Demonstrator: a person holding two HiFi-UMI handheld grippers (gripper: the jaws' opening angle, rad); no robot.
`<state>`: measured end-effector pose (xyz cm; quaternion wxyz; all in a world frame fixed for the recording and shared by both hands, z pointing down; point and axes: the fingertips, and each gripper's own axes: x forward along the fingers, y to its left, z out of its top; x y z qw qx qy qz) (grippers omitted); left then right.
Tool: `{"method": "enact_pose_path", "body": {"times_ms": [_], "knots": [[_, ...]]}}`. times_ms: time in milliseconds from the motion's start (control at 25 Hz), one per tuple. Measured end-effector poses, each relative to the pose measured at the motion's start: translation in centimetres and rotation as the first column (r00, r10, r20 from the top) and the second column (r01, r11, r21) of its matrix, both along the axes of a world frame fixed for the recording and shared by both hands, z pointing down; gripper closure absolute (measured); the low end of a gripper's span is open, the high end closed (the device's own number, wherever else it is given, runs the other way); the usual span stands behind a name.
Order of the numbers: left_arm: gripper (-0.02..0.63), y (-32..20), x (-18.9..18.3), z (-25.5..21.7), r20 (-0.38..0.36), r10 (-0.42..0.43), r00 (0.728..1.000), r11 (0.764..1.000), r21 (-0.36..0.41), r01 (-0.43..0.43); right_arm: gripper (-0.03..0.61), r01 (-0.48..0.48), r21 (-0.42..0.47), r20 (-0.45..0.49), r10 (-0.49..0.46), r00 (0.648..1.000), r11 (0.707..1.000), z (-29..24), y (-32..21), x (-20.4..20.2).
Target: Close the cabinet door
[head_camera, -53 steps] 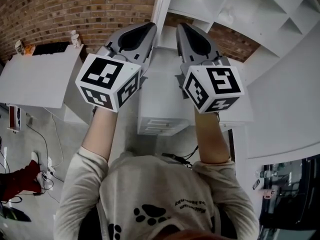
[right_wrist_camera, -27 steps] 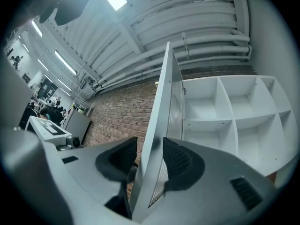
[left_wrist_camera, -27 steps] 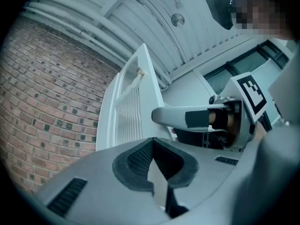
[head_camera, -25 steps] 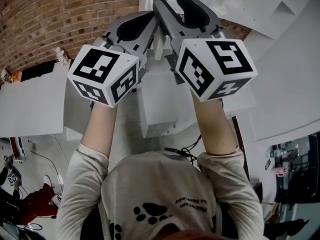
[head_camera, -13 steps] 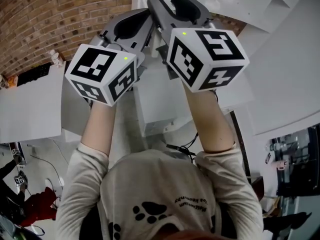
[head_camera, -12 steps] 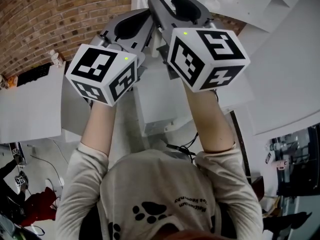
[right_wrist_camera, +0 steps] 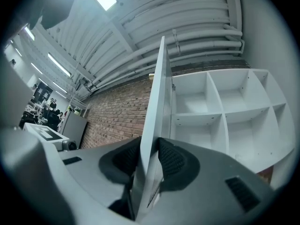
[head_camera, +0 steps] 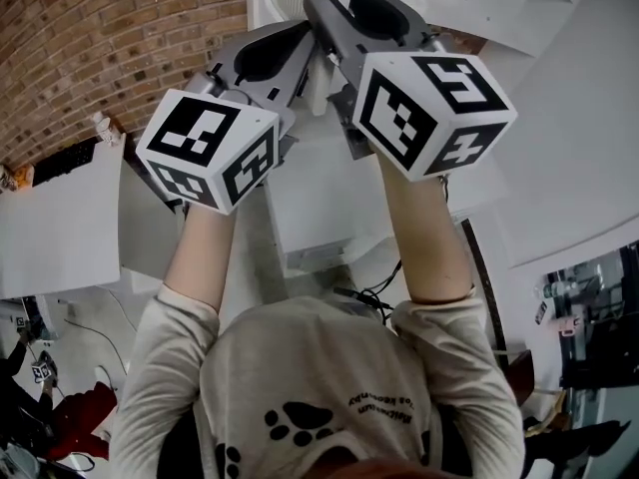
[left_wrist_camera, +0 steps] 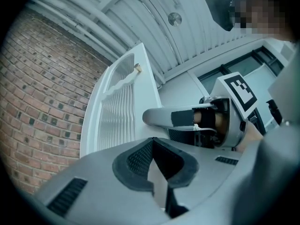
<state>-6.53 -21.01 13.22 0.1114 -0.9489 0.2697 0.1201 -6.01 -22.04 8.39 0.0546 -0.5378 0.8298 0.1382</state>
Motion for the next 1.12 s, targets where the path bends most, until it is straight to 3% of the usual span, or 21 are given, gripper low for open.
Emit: {"method": "enact_pose_path", "body": {"times_ms": [600,1120], "knots": [[0.606,-2.3,7.9,0.1,0.002,-0.019,1.000,1.000,0.008,0.019,0.482,0.119,-0.017,-0.007,-0.119,0.993,0.993,0.1,-1.9,8.1],[0.606,-7.1,14.3,0.9,0.043,-0.089,0.995,0.996,0.003,0.089,0.489,0.269,-0.037,0.043,-0.268,0.963,0.962,0.3,-6.5,15.5]]}}
